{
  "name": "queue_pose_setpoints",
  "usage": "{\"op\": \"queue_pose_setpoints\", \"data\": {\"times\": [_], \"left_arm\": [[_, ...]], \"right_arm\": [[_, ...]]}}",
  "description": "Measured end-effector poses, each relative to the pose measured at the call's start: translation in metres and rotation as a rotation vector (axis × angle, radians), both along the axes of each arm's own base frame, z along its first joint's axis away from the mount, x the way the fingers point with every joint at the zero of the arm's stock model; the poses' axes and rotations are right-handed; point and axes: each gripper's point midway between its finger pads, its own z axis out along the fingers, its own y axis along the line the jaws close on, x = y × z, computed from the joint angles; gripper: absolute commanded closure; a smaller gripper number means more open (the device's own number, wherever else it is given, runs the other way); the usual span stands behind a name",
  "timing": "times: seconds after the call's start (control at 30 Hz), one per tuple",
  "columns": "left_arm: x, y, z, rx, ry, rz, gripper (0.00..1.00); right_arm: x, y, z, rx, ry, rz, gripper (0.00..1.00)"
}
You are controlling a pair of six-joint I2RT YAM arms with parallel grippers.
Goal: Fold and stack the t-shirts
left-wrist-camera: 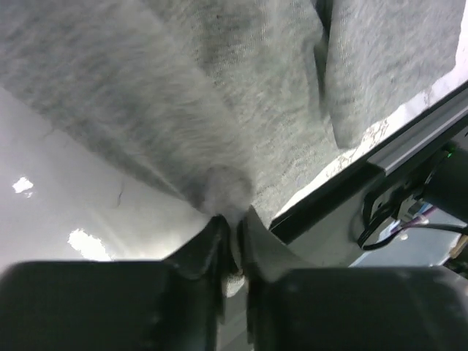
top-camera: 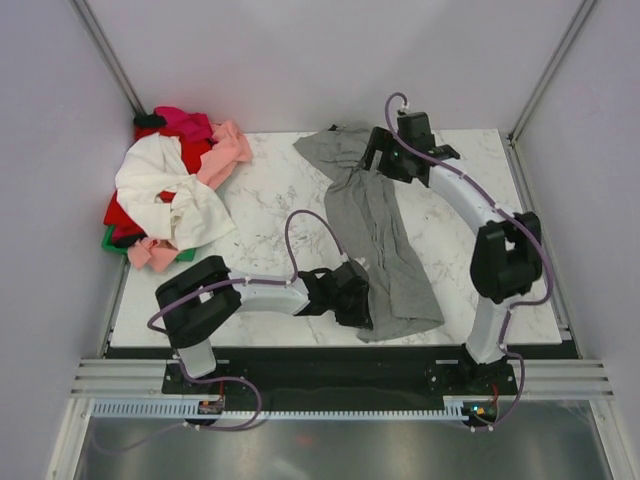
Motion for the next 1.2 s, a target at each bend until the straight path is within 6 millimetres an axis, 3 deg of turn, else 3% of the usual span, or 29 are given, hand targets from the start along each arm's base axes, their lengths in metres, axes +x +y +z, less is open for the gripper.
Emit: {"op": "queue_pose_setpoints", "data": {"times": [0.07, 0.13, 0.2, 0.3, 0.37, 0.47, 0.53, 0.57, 0.6, 0.77, 0.8, 0.9, 1.07, 1.2], "left_arm": [[0.001, -0.005, -0.002, -0.006, 0.001, -0.01, 0.98], [0.002, -0.004, 0.002, -0.01, -0.008, -0.005, 0.98], [0.003, 0.003, 0.008, -0.01, -0.023, 0.009, 0.98], [0.008, 0.032, 0.033, -0.026, -0.067, 0.062, 0.98], [0.015, 0.056, 0.053, -0.058, -0.111, 0.118, 0.98], [0.026, 0.099, 0.085, -0.121, -0.198, 0.231, 0.98], [0.023, 0.12, 0.097, -0.16, -0.239, 0.271, 0.8], [0.019, 0.126, 0.098, -0.167, -0.242, 0.274, 0.69], [0.015, 0.132, 0.095, -0.169, -0.24, 0.278, 0.52], [-0.007, 0.152, 0.049, -0.072, -0.123, 0.288, 0.19], [-0.013, 0.157, 0.038, -0.044, -0.093, 0.287, 0.07], [-0.025, 0.167, 0.027, -0.011, -0.047, 0.293, 0.04], [-0.02, 0.178, 0.049, -0.035, -0.106, 0.333, 0.03], [-0.014, 0.181, 0.058, -0.046, -0.135, 0.359, 0.11]], "right_arm": [[-0.032, -0.029, 0.002, -0.039, 0.02, -0.054, 0.06], [-0.07, -0.065, -0.008, -0.077, 0.057, -0.126, 0.06], [-0.111, -0.096, -0.031, -0.106, 0.12, -0.197, 0.07], [-0.178, -0.112, -0.07, -0.132, 0.242, -0.234, 0.07], [-0.218, -0.107, -0.092, -0.137, 0.316, -0.216, 0.08], [-0.261, -0.091, -0.107, -0.126, 0.36, -0.164, 0.08], [-0.282, -0.076, -0.109, -0.115, 0.367, -0.116, 0.08], [-0.287, -0.071, -0.108, -0.105, 0.364, -0.099, 0.07], [-0.294, -0.063, -0.106, -0.086, 0.359, -0.078, 0.08], [-0.32, -0.04, -0.099, 0.037, 0.343, -0.045, 0.09], [-0.327, -0.035, -0.1, 0.061, 0.35, -0.039, 0.1], [-0.349, -0.019, -0.11, 0.097, 0.384, 0.001, 0.12], [-0.386, 0.012, -0.132, 0.096, 0.464, 0.085, 0.13], [-0.392, 0.033, -0.14, 0.123, 0.465, 0.095, 0.18]]}}
